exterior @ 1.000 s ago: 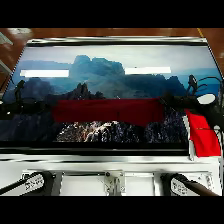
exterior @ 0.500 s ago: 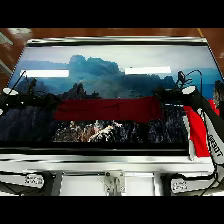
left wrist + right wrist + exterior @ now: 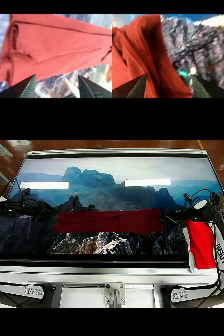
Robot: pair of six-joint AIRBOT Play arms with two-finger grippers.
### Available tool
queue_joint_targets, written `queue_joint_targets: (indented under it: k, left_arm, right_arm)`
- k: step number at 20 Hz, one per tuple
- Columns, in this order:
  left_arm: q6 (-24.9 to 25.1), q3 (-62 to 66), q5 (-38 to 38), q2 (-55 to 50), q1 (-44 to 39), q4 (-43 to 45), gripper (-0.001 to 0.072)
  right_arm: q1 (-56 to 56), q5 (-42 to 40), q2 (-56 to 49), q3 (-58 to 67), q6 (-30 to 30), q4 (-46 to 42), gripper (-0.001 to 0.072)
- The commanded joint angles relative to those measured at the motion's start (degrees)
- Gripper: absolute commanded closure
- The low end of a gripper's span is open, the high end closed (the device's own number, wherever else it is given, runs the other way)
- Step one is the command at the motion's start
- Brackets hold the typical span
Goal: Fold the shirts.
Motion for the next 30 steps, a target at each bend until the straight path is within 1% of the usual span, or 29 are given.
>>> queue_joint_targets:
  k: [1, 7, 8, 9, 10, 11, 12, 14, 16, 18, 20, 21, 25, 27, 30]
  left_arm:
    - [-0.63, 1.09, -2.95, 1.40, -0.68, -0.11, 0.0128]
    - [-0.61, 1.09, -3.08, 3.13, -3.85, -0.11, 0.0128]
    - [-0.61, 1.09, -3.08, 3.23, -4.37, -0.11, 0.0128]
    - [-0.61, 1.09, -3.08, 3.28, -4.87, -0.13, 0.0129]
    - [-0.61, 1.09, -3.06, 3.30, -5.44, -0.20, 0.0132]
    - [-0.61, 1.09, -3.06, 3.28, -6.10, -0.57, 0.0133]
    - [-0.61, 1.09, -3.02, 3.28, -6.88, -1.22, 0.0154]
    - [-0.44, 1.09, -2.91, 3.28, -9.53, -3.21, 0.0570]
    - [0.50, 1.05, -0.26, 3.26, -14.19, -3.69, 0.0659]
    - [0.48, 0.63, 6.03, 3.15, -20.41, -3.72, 0.0667]
    - [0.24, -0.04, 13.79, 2.69, -27.98, -3.78, 0.0666]
    - [0.17, -0.09, 16.33, 2.23, -31.56, -3.98, 0.0666]
    - [-3.48, -0.09, 24.13, -0.57, -45.07, -6.64, 0.0666]
    - [-3.82, -0.09, 25.75, -2.47, -50.51, -11.04, 0.0666]
    - [-3.82, -0.07, 31.12, -5.90, -58.12, -16.92, 0.0666]
  right_arm:
    - [-0.85, 2.54, -2.47, 0.07, 0.37, 5.55, 0.0019]
    - [5.20, 0.81, -5.77, 0.09, -0.48, 6.38, 0.0023]
    - [5.73, 0.55, -5.77, 0.09, -0.63, 6.69, 0.0157]
    - [5.77, 0.90, -5.64, 0.09, -0.74, 7.17, 0.0434]
    - [5.70, 1.66, -5.33, 0.09, -0.70, 7.78, 0.0648]
    - [5.46, 2.38, -4.52, 0.09, -0.74, 8.09, 0.0646]
    - [5.14, 3.41, -3.17, 0.15, -1.18, 8.26, 0.0646]
    - [5.01, 5.49, 1.31, 0.15, -2.29, 8.83, 0.0647]
    - [5.16, 7.89, 7.10, 0.15, -2.03, 8.96, 0.0646]
    - [5.18, 11.87, 13.25, 0.13, -0.72, 8.87, 0.0646]
    - [5.20, 15.74, 19.41, 0.13, 3.02, 8.79, 0.0647]
    - [5.31, 16.98, 22.18, 0.13, 4.35, 8.68, 0.0647]
    - [5.31, 19.98, 32.59, 0.13, 9.11, 7.26, 0.0647]
    - [5.31, 21.94, 36.68, 0.13, 10.69, 7.21, 0.0647]
    - [5.31, 25.22, 41.11, 0.13, 12.02, 7.21, 0.0646]
